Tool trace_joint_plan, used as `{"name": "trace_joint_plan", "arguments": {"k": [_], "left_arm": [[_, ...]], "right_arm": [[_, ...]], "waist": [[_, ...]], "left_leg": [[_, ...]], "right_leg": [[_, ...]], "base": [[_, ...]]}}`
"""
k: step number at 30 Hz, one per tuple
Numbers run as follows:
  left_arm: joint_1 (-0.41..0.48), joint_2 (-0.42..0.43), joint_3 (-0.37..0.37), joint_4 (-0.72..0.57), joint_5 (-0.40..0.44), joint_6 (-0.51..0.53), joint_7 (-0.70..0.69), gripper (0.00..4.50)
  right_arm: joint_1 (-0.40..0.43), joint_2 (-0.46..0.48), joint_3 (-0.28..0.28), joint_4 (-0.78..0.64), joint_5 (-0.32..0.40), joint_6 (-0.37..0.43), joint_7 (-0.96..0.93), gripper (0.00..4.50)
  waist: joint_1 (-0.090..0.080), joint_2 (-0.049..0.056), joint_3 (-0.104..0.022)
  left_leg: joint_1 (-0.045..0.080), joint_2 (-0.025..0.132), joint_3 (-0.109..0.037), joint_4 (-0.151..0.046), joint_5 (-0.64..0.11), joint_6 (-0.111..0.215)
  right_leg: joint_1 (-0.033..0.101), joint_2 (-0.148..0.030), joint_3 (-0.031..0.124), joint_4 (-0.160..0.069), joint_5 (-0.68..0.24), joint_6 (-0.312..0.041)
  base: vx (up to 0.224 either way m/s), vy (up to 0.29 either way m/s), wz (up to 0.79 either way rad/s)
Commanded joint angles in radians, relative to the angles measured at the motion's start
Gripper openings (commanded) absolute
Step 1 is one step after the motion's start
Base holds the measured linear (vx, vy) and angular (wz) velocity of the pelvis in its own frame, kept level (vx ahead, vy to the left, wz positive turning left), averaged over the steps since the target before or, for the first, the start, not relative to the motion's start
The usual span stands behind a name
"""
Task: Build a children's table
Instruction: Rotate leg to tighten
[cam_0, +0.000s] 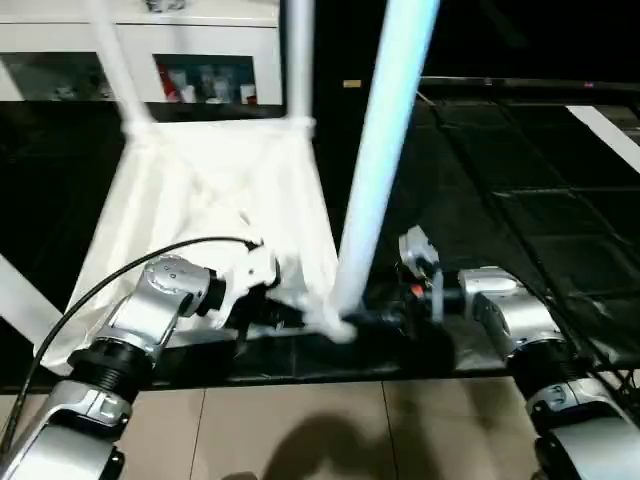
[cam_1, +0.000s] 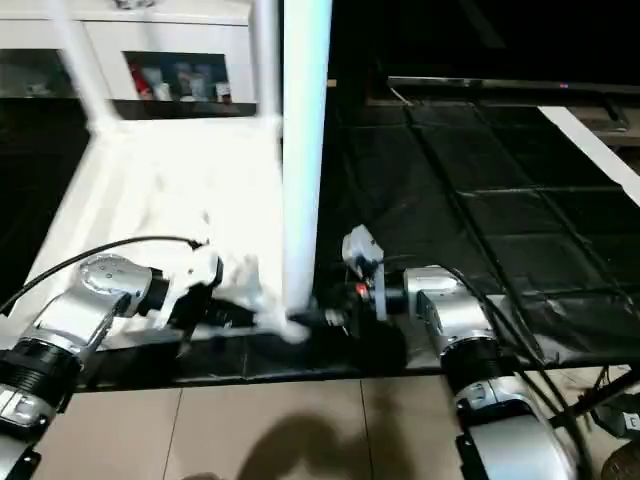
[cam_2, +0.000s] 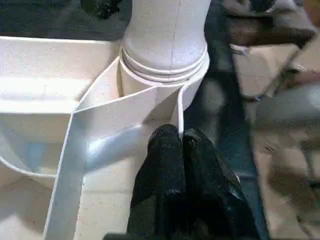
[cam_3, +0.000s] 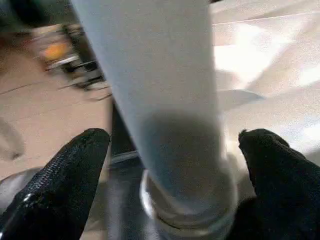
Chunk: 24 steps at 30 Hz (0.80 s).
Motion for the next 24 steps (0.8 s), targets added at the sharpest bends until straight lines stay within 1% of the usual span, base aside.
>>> {"name": "trace_joint_plan", "arguments": {"k": [1, 2, 4, 6, 8, 9, 10, 11, 12, 15, 16, 17, 20, 21, 24], "left_arm": [[-0.022, -0.005, -0.077, 0.006, 0.023, -0.045, -0.094, 0.0], [-0.026, -0.005, -0.08, 0.008, 0.024, -0.049, -0.099, 0.0], [-0.04, -0.007, -0.091, 0.015, 0.031, -0.062, -0.122, 0.0], [-0.05, -0.01, -0.099, 0.019, 0.036, -0.069, -0.133, 0.0], [-0.058, -0.013, -0.103, 0.025, 0.041, -0.077, -0.134, 0.0], [-0.06, -0.014, -0.104, 0.027, 0.042, -0.079, -0.134, 0.0], [-0.063, -0.015, -0.104, 0.031, 0.042, -0.083, -0.134, 0.0], [-0.066, -0.015, -0.104, 0.036, 0.043, -0.088, -0.136, 0.0], [-0.068, -0.013, -0.105, 0.043, 0.044, -0.094, -0.137, 0.0], [-0.071, -0.012, -0.102, 0.056, 0.047, -0.101, -0.135, 0.0], [-0.072, -0.012, -0.102, 0.059, 0.046, -0.103, -0.135, 0.0], [-0.072, -0.011, -0.101, 0.06, 0.046, -0.103, -0.134, 0.0], [-0.076, -0.014, -0.096, 0.073, 0.047, -0.106, -0.13, 0.0], [-0.077, -0.014, -0.096, 0.076, 0.047, -0.108, -0.129, 0.0], [-0.078, -0.013, -0.099, 0.087, 0.046, -0.115, -0.125, 0.0]], "right_arm": [[-0.013, -0.017, 0.029, -0.011, -0.008, -0.009, 0.08, 4.47], [-0.016, -0.016, 0.031, -0.011, -0.009, -0.009, 0.084, 4.31], [-0.026, -0.012, 0.038, -0.006, -0.01, -0.009, 0.098, 4.13], [-0.032, -0.006, 0.046, -0.002, -0.009, -0.007, 0.112, 4.12], [-0.033, -0.002, 0.053, -0.001, -0.009, -0.002, 0.128, 3.76], [-0.034, -0.002, 0.055, -0.002, -0.007, 0.0, 0.132, 3.72], [-0.033, -0.003, 0.065, -0.004, -0.001, 0.005, 0.138, 3.72], [-0.032, -0.005, 0.076, -0.007, 0.008, 0.011, 0.143, 3.51], [-0.029, -0.01, 0.093, -0.014, 0.026, 0.022, 0.146, 3.51], [-0.027, -0.016, 0.107, -0.02, 0.038, 0.028, 0.146, 3.18], [-0.026, -0.017, 0.111, -0.022, 0.04, 0.03, 0.146, 3.18], [-0.026, -0.018, 0.115, -0.024, 0.043, 0.033, 0.146, 2.95], [-0.025, -0.025, 0.134, -0.033, 0.058, 0.046, 0.146, 2.74], [-0.023, -0.028, 0.141, -0.036, 0.063, 0.049, 0.146, 2.74], [-0.02, -0.038, 0.162, -0.044, 0.081, 0.058, 0.146, 2.47]], "waist": [[-0.002, 0.013, -0.063], [-0.002, 0.013, -0.063], [0.0, 0.013, -0.063], [0.003, 0.013, -0.062], [0.006, 0.013, -0.063], [0.008, 0.013, -0.063], [0.01, 0.013, -0.063], [0.012, 0.013, -0.064], [0.013, 0.013, -0.064], [0.015, 0.013, -0.062], [0.015, 0.012, -0.063], [0.016, 0.014, -0.062], [0.015, 0.013, -0.063], [0.015, 0.011, -0.064], [0.016, 0.011, -0.064]], "left_leg": [[0.01, 0.035, -0.001, -0.055, -0.14, 0.069], [0.01, 0.034, -0.001, -0.055, -0.141, 0.069], [0.01, 0.035, -0.002, -0.055, -0.136, 0.065], [0.009, 0.036, -0.002, -0.056, -0.142, 0.055], [0.01, 0.035, -0.002, -0.055, -0.144, 0.051], [0.009, 0.036, -0.003, -0.055, -0.143, 0.049], [0.009, 0.035, -0.003, -0.055, -0.14, 0.049], [0.009, 0.035, -0.002, -0.054, -0.142, 0.049], [0.01, 0.035, -0.003, -0.054, -0.142, 0.05], [0.008, 0.035, -0.003, -0.054, -0.152, 0.044], [0.008, 0.035, -0.003, -0.055, -0.157, 0.039], [0.008, 0.036, -0.004, -0.055, -0.162, 0.035], [0.009, 0.034, -0.003, -0.054, -0.16, 0.036], [0.008, 0.034, -0.003, -0.054, -0.157, 0.036], [0.007, 0.034, -0.003, -0.053, -0.145, 0.04]], "right_leg": [[0.059, -0.068, 0.056, -0.055, 0.025, -0.282], [0.058, -0.066, 0.056, -0.056, 0.021, -0.281], [0.059, -0.068, 0.057, -0.055, 0.015, -0.278], [0.058, -0.07, 0.057, -0.054, 0.001, -0.276], [0.058, -0.07, 0.057, -0.055, -0.008, -0.274], [0.059, -0.07, 0.057, -0.054, -0.003, -0.274], [0.058, -0.07, 0.057, -0.053, 0.001, -0.273], [0.058, -0.07, 0.057, -0.053, 0.001, -0.272], [0.058, -0.069, 0.057, -0.053, 0.001, -0.271], [0.057, -0.07, 0.057, -0.054, -0.018, -0.264], [0.058, -0.07, 0.057, -0.054, -0.028, -0.261], [0.057, -0.071, 0.057, -0.055, -0.038, -0.258], [0.057, -0.068, 0.058, -0.055, -0.031, -0.256], [0.057, -0.069, 0.058, -0.055, -0.027, -0.256], [0.057, -0.068, 0.057, -0.053, -0.015, -0.256]], "base": [[0.0, 0.0, 0.0], [0.0, 0.0, 0.0], [0.0, 0.0, 0.0], [0.0, 0.0, 0.0], [0.0, 0.0, 0.0], [0.0, 0.0, 0.0], [0.0, 0.0, 0.0], [0.0, 0.0, 0.0], [0.0, 0.0, 0.0], [0.0, 0.0, 0.0], [0.0, 0.0, 0.0], [0.0, 0.0, 0.0], [0.0, 0.0, 0.0], [0.0, 0.0, 0.0], [0.0, 0.0, 0.0]]}}
